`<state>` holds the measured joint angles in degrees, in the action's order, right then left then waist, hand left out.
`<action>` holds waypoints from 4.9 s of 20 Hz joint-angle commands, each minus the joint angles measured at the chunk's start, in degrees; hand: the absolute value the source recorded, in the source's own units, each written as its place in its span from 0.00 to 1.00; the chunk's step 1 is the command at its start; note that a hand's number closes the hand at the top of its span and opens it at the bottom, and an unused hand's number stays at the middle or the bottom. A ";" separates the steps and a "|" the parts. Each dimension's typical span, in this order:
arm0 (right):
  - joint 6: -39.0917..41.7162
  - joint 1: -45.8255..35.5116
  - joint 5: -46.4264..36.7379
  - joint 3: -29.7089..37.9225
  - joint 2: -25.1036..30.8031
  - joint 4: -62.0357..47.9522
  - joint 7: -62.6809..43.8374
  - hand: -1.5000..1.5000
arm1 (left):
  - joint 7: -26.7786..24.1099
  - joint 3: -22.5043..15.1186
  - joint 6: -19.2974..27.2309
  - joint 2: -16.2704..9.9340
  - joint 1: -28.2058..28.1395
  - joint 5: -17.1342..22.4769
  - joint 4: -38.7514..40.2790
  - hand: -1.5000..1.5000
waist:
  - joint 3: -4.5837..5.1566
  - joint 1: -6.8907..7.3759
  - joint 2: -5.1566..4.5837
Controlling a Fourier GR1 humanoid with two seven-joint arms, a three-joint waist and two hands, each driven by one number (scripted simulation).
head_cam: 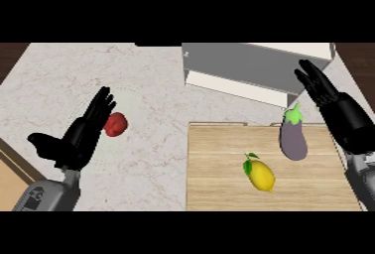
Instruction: Pick the lemon from the tray and place it in the tiered shelf
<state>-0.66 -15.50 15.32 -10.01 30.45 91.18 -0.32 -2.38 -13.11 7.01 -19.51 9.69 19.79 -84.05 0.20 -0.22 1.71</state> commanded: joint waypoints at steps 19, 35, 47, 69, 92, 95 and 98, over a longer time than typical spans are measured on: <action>-35.67 16.58 -63.92 -27.22 -15.22 15.23 -28.43 0.00 | 4.48 10.06 0.83 -9.99 -11.69 -0.73 4.37 0.50 | 0.18 -1.19 -0.96; 24.63 9.76 -74.60 -31.78 -12.96 25.63 -64.19 0.00 | 4.73 9.94 -0.36 -10.00 -9.42 -1.90 4.55 0.50 | 0.04 0.49 -1.79; 37.88 8.27 -77.57 -28.24 -18.36 24.04 -65.08 0.00 | 4.30 9.96 0.01 -7.64 -11.60 -3.70 3.17 0.50 | -0.17 0.31 -1.60; 27.39 10.64 -85.32 -15.07 -18.52 7.97 -43.66 0.00 | 5.93 17.92 -6.92 -4.03 -13.17 -8.24 1.76 0.50 | -0.21 0.39 -1.68; 26.14 6.12 -92.34 -14.83 -19.05 13.06 -36.89 1.00 | 9.78 21.00 -8.50 -0.09 -11.52 -12.15 0.50 0.50 | -0.20 0.37 -1.65; 23.40 -1.90 -89.97 -18.30 -30.00 3.98 -41.61 1.00 | 6.28 19.39 -9.23 0.39 -10.90 -13.53 3.21 0.50 | -0.19 1.19 -1.89; 19.40 -11.74 -79.58 -17.66 -30.23 -0.94 -44.71 1.00 | 9.10 19.13 -9.77 -0.47 -8.44 -13.06 2.54 0.50 | -0.24 2.97 -2.28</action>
<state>22.17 -18.47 -71.59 -26.95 3.44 96.17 -41.63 5.55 6.62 -1.84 -19.53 -0.16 6.86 -81.52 0.07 1.23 -0.14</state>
